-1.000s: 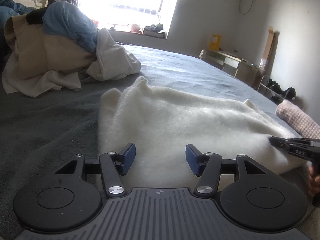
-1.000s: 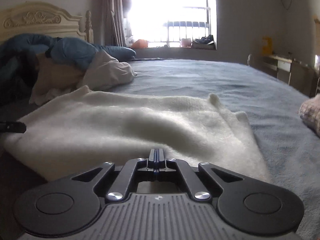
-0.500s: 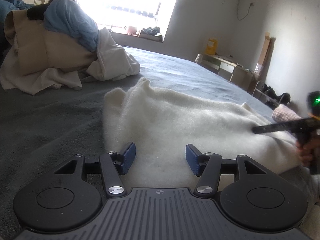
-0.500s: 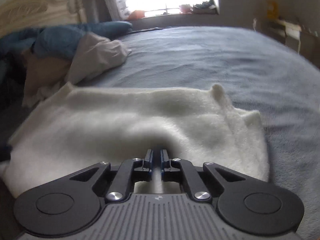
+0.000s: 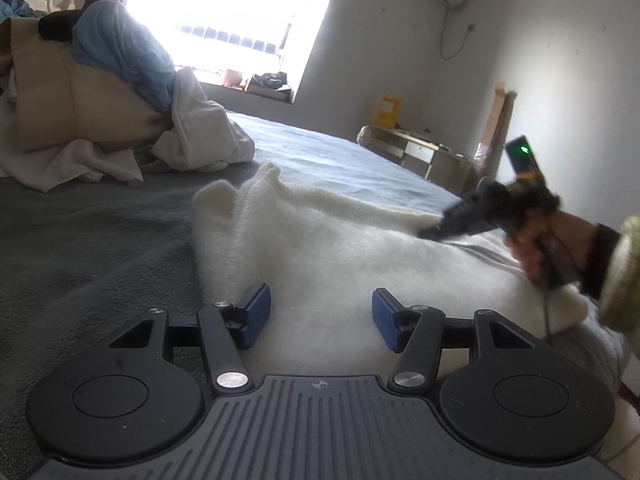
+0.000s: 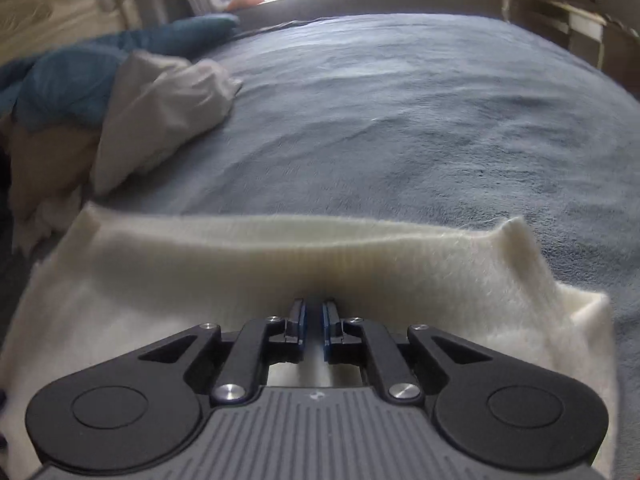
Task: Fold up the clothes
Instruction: 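Move the open right gripper along the fleece edge toward the left gripper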
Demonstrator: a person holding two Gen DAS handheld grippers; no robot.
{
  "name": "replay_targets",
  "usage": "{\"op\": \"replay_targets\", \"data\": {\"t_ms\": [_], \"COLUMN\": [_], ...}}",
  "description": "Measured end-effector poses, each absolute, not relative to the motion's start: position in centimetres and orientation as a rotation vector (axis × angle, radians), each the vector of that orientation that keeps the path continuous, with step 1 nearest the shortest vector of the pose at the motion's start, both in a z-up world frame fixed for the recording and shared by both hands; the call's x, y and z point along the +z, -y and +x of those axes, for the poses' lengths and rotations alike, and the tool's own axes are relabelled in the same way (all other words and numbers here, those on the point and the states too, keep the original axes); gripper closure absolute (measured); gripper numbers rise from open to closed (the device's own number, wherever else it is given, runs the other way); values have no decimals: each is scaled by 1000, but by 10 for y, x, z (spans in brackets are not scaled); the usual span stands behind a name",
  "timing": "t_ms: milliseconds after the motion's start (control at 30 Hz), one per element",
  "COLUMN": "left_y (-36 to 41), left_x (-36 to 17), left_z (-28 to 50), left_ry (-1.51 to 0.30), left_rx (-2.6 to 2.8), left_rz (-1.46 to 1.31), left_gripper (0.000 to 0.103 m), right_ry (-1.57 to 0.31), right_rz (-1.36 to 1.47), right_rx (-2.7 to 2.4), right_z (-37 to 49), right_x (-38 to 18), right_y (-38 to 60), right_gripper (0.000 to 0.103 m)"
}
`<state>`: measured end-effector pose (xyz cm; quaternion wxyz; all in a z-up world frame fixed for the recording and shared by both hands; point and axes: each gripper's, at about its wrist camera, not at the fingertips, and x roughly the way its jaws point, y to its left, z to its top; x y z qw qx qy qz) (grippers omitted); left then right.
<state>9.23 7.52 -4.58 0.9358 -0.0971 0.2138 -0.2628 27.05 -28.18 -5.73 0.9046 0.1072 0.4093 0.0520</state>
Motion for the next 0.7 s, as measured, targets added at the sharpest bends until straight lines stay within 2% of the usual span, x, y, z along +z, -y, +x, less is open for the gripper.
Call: {"op": "replay_targets", "data": {"t_ms": [33, 67, 167, 267, 333, 367, 533, 700], "left_y": [-77, -78, -83, -87, -91, -93, -103, -111], "left_x": [-46, -48, -53, -54, -54, -55, -55, -53], "left_z": [91, 90, 91, 92, 92, 92, 90, 88], "left_ry": [-431, -424, -411, -414, -414, -415, -413, -402], "left_rx": [-543, -550, -566, -580, -589, -592, -602, -595], "left_rz": [-202, -208, -253, -297, -321, -336, -389, -442], "left_gripper": [46, 46, 46, 45, 45, 45, 45, 45], "right_ry": [-817, -785, -757, -857, -929, -958, -866, -810], "right_rz": [252, 224, 174, 174, 192, 210, 414, 382], "right_rx": [76, 64, 180, 352, 384, 383, 248, 328], "right_z": [274, 273, 262, 268, 288, 300, 325, 268], "right_x": [-50, -41, -22, -31, -49, -60, -51, -20], "right_y": [283, 278, 248, 210, 190, 181, 187, 195], "right_gripper": [97, 89, 87, 82, 72, 69, 70, 67]}}
